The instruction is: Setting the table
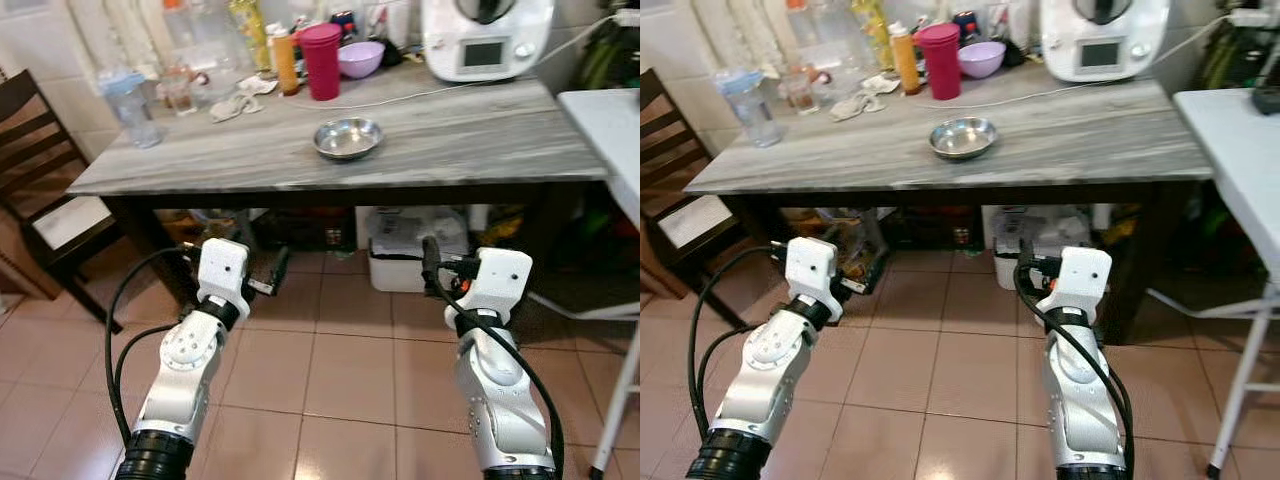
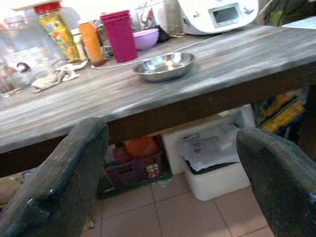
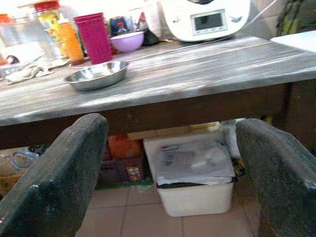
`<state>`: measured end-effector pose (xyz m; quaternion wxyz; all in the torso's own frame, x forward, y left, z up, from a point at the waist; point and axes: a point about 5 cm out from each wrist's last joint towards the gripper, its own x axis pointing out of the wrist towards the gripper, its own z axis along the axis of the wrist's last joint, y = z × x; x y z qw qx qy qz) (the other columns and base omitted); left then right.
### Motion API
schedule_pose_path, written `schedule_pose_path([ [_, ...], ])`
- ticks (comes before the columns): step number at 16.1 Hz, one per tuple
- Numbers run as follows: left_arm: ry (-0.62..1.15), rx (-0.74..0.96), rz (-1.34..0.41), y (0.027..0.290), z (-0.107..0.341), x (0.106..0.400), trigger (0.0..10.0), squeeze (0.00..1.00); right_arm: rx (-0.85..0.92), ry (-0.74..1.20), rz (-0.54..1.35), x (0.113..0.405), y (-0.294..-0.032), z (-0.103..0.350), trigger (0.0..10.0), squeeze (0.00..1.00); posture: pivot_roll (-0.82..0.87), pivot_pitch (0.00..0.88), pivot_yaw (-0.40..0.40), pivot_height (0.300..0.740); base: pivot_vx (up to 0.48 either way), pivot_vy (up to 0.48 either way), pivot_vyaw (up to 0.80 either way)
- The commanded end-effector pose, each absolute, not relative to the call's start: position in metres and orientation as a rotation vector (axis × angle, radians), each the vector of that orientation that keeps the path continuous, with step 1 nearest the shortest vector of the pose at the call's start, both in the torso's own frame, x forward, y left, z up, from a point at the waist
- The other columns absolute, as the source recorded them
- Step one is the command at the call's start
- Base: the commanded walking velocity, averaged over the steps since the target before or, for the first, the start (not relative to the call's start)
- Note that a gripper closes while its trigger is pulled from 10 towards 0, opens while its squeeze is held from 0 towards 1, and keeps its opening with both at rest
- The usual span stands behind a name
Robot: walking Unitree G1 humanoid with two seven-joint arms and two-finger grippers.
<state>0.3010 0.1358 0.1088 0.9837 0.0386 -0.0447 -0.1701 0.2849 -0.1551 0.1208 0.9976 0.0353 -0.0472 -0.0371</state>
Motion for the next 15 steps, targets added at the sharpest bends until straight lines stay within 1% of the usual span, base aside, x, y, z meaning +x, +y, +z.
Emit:
schedule_pose_path([
  [1, -0.089, 0.100, -0.340, 0.141, 0.108, 0.301, 10.0, 0.00, 0.076, -0.084, -0.071, 0.285, -0.153, 0.119, 10.0, 0.00, -0.27, 0.031, 0.147, 0.740, 0.000, 0.000, 0.00],
  [10, -0.075, 0.107, -0.347, 0.142, 0.105, 0.300, 10.0, 0.00, 0.080, -0.081, -0.087, 0.285, -0.156, 0.118, 10.0, 0.00, -0.27, 0.030, 0.146, 0.740, 0.000, 0.000, 0.00],
  [15, -0.048, 0.139, -0.314, 0.154, 0.096, 0.297, 10.0, 0.00, 0.084, -0.068, -0.098, 0.283, -0.160, 0.114, 10.0, 0.00, -0.27, 0.026, 0.140, 0.740, 0.000, 0.000, 0.00],
])
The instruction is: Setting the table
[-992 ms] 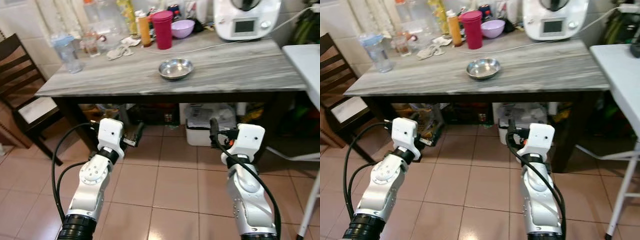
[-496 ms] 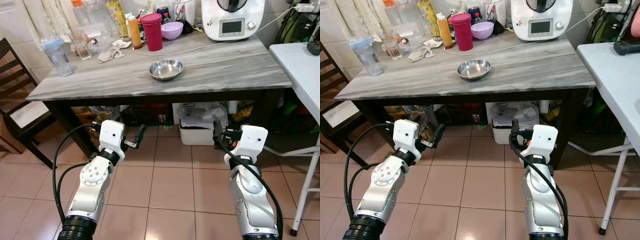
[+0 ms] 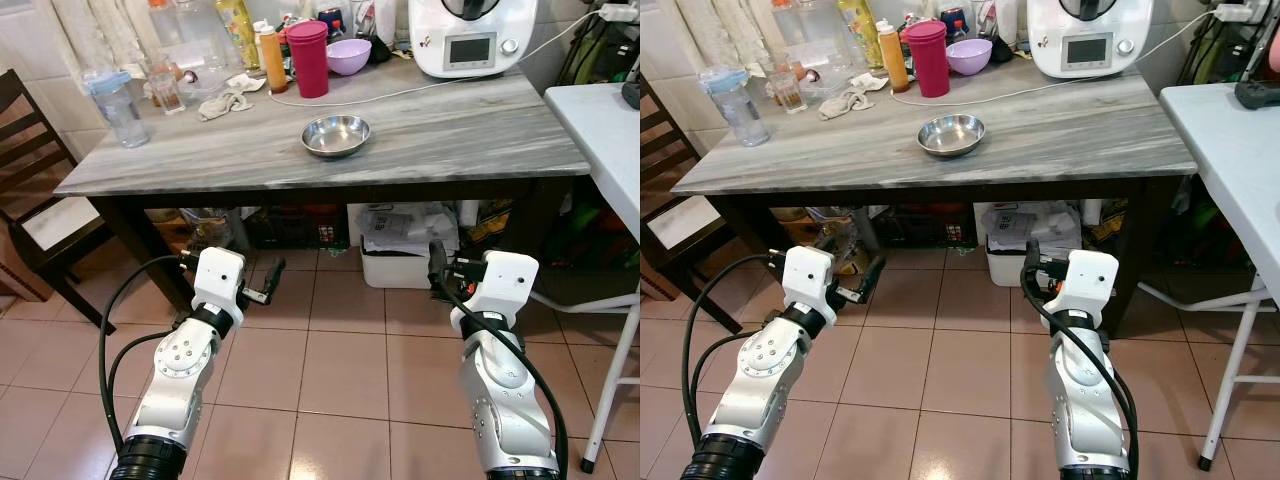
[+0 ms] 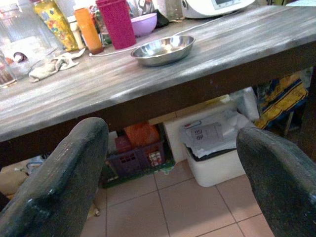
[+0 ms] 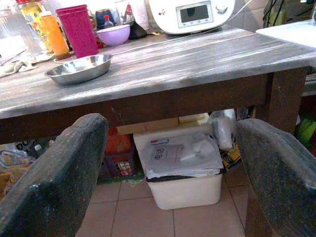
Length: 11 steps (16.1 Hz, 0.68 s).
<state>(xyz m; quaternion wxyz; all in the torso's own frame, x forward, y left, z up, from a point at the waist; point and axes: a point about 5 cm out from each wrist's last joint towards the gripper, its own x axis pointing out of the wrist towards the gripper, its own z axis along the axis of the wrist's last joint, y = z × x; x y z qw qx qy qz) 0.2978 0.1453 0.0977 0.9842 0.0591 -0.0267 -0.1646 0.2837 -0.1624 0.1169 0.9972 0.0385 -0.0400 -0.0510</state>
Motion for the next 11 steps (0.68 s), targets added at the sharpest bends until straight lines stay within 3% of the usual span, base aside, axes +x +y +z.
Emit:
schedule_pose_path([
  [1, -0.047, 0.139, -0.313, 0.154, 0.096, 0.297, 10.0, 0.00, 0.084, -0.067, -0.099, 0.283, -0.160, 0.114, 10.0, 0.00, -0.27, 0.026, 0.140, 0.740, 0.000, 0.000, 0.00],
  [11, -0.013, 0.162, -0.304, 0.159, 0.085, 0.292, 10.0, 0.00, 0.084, -0.056, -0.098, 0.281, -0.162, 0.112, 10.0, 0.00, -0.27, 0.025, 0.137, 0.740, 0.000, 0.000, 0.00],
])
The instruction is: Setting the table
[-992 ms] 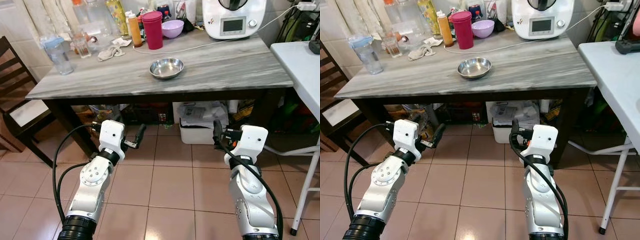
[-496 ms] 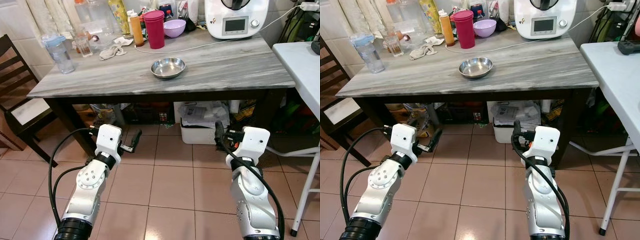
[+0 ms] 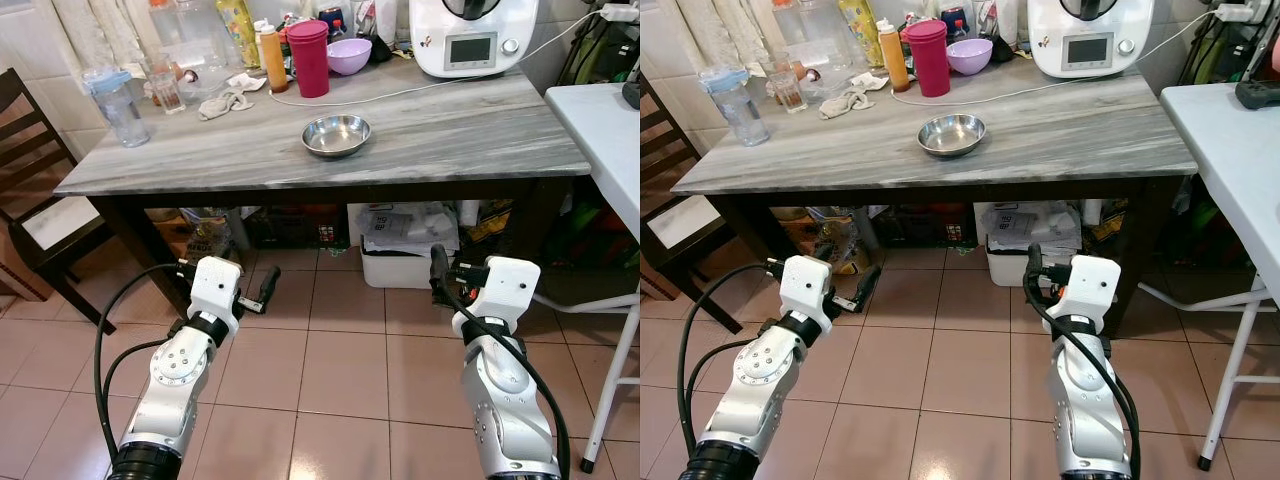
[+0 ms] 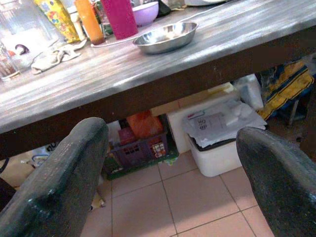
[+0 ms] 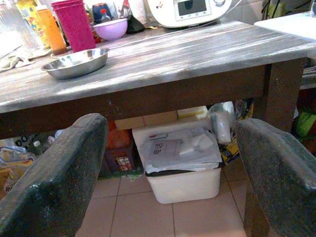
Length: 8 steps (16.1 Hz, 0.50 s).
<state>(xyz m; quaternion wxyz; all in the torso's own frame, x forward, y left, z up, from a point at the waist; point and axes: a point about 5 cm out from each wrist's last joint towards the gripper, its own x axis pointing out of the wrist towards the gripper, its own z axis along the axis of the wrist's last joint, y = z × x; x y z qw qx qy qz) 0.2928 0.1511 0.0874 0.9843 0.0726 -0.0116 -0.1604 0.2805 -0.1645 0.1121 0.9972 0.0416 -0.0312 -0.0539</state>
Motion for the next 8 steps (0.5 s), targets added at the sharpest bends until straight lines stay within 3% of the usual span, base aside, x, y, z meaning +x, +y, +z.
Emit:
schedule_pose_path([
  [1, -0.012, 0.162, -0.302, 0.158, 0.085, 0.292, 10.0, 0.00, 0.084, -0.056, -0.098, 0.281, -0.162, 0.112, 10.0, 0.00, -0.27, 0.025, 0.138, 0.740, 0.000, 0.000, 0.00],
  [8, 0.060, 0.187, -0.267, 0.169, 0.066, 0.288, 10.0, 0.00, 0.084, 0.000, -0.103, 0.276, -0.164, 0.099, 10.0, 0.00, -0.27, 0.028, 0.141, 0.740, 0.000, 0.000, 0.00],
])
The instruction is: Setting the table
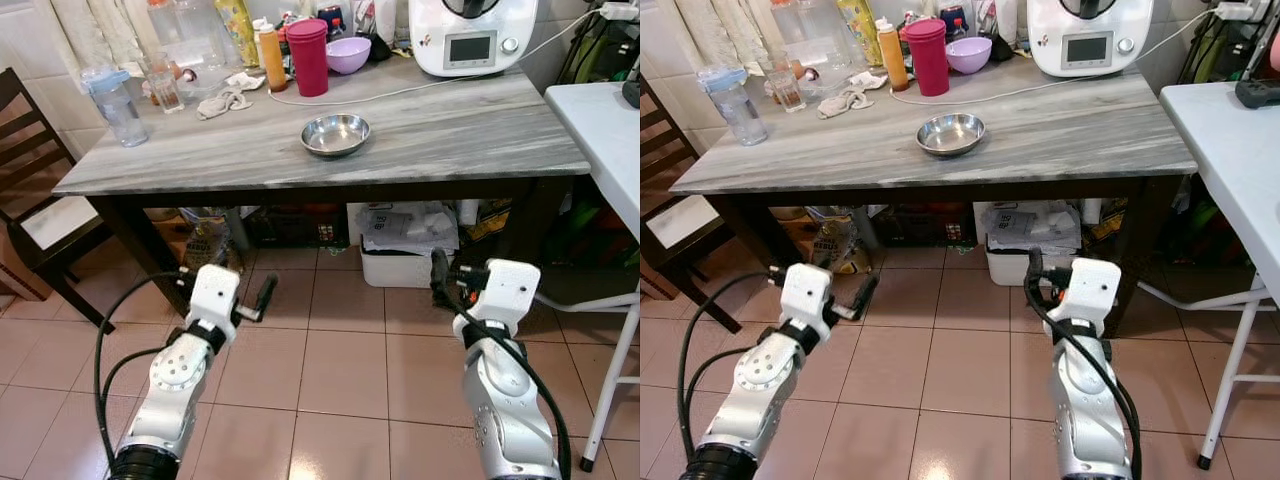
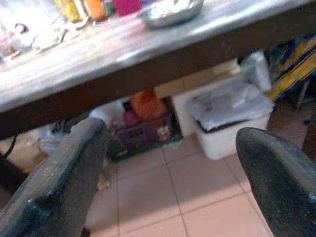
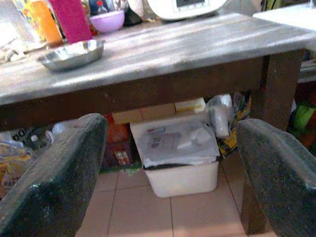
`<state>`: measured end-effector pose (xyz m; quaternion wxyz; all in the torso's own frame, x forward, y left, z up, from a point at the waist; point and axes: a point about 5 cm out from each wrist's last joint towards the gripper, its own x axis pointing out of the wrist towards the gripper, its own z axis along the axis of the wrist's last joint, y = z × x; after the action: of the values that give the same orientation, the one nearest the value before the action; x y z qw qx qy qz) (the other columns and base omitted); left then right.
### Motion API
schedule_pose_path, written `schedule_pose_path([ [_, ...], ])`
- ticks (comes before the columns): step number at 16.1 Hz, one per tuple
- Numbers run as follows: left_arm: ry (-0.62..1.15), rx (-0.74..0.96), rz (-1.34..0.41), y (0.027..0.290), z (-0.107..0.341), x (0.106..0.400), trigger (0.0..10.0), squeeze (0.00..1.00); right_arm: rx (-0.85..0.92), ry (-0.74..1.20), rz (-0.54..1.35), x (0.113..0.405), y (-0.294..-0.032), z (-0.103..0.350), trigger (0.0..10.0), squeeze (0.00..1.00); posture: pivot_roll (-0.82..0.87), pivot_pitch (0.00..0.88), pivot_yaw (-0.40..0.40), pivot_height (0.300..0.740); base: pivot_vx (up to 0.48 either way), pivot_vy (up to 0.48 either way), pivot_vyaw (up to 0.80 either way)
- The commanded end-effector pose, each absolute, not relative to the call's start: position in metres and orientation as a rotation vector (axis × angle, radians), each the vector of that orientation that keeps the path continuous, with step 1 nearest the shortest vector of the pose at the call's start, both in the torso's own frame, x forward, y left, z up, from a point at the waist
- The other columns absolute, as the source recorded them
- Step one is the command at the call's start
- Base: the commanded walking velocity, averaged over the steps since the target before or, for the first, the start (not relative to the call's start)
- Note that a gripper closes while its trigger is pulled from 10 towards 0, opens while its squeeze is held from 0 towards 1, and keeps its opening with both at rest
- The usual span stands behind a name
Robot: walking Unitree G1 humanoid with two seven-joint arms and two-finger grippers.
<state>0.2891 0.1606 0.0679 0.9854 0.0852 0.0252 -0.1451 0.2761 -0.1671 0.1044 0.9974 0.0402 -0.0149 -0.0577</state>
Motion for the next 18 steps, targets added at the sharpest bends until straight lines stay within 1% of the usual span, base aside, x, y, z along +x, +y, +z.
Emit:
schedule_pose_path([
  [1, 0.074, 0.191, -0.264, 0.172, 0.062, 0.286, 10.0, 0.00, 0.080, 0.013, -0.100, 0.274, -0.165, 0.097, 10.0, 0.00, -0.27, 0.031, 0.140, 0.740, 0.000, 0.000, 0.00],
  [3, 0.114, 0.219, -0.251, 0.180, 0.049, 0.277, 10.0, 0.00, 0.059, 0.055, -0.082, 0.267, -0.166, 0.089, 10.0, 0.00, -0.27, 0.035, 0.134, 0.740, 0.000, 0.000, 0.00],
  [7, 0.158, 0.238, -0.199, 0.195, 0.031, 0.257, 10.0, 0.00, 0.019, 0.109, -0.030, 0.257, -0.172, 0.081, 10.0, 0.00, -0.24, 0.056, 0.078, 0.740, 0.000, 0.000, 0.00],
  [11, 0.202, 0.232, -0.137, 0.202, 0.012, 0.233, 10.0, 0.00, 0.003, 0.141, 0.042, 0.259, -0.170, 0.080, 10.0, 0.00, -0.20, 0.071, 0.013, 0.740, 0.000, 0.000, 0.00],
  [16, 0.226, 0.227, -0.068, 0.208, 0.001, 0.211, 10.0, 0.00, -0.006, 0.167, 0.138, 0.264, -0.158, 0.079, 10.0, 0.00, -0.14, 0.077, -0.035, 0.740, 0.000, 0.000, 0.00],
  [18, 0.229, 0.225, -0.063, 0.209, 0.000, 0.210, 10.0, 0.00, -0.006, 0.166, 0.147, 0.265, -0.157, 0.080, 10.0, 0.00, -0.14, 0.077, -0.037, 0.740, 0.000, 0.000, 0.00],
])
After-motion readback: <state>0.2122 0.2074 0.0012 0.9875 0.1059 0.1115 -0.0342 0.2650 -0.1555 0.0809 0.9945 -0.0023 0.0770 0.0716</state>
